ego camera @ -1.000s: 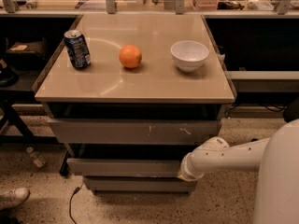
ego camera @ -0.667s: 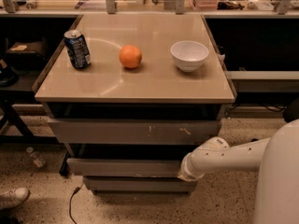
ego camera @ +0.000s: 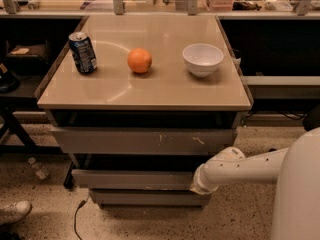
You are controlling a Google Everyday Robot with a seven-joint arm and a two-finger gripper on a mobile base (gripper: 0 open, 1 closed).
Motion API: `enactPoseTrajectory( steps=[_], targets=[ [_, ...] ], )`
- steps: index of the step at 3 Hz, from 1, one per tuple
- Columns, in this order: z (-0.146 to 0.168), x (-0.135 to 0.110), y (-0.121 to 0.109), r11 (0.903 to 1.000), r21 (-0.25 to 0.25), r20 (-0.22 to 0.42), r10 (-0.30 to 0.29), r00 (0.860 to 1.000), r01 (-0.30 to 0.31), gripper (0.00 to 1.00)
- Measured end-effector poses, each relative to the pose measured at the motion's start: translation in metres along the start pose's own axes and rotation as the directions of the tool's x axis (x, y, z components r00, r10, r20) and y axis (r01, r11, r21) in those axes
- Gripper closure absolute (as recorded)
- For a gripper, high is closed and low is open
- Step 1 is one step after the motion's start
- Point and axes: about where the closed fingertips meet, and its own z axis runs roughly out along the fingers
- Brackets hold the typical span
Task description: Close middle drawer
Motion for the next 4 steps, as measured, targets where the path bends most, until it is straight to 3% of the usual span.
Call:
enactPoseTrajectory(
  steps=[1,2,4],
  targets=[
    [0.0000,0.0000,0.0000,1.0000,0.000,0.000,0.000,1.000,0.000,0.13],
    [0.0001,0.0000,0.0001,1.0000,0.000,0.000,0.000,1.000,0.000,0.00],
    [-0.0005,0.0012,0.0018,1.0000,0.000,0.000,0.000,1.000,0.000,0.00]
  ],
)
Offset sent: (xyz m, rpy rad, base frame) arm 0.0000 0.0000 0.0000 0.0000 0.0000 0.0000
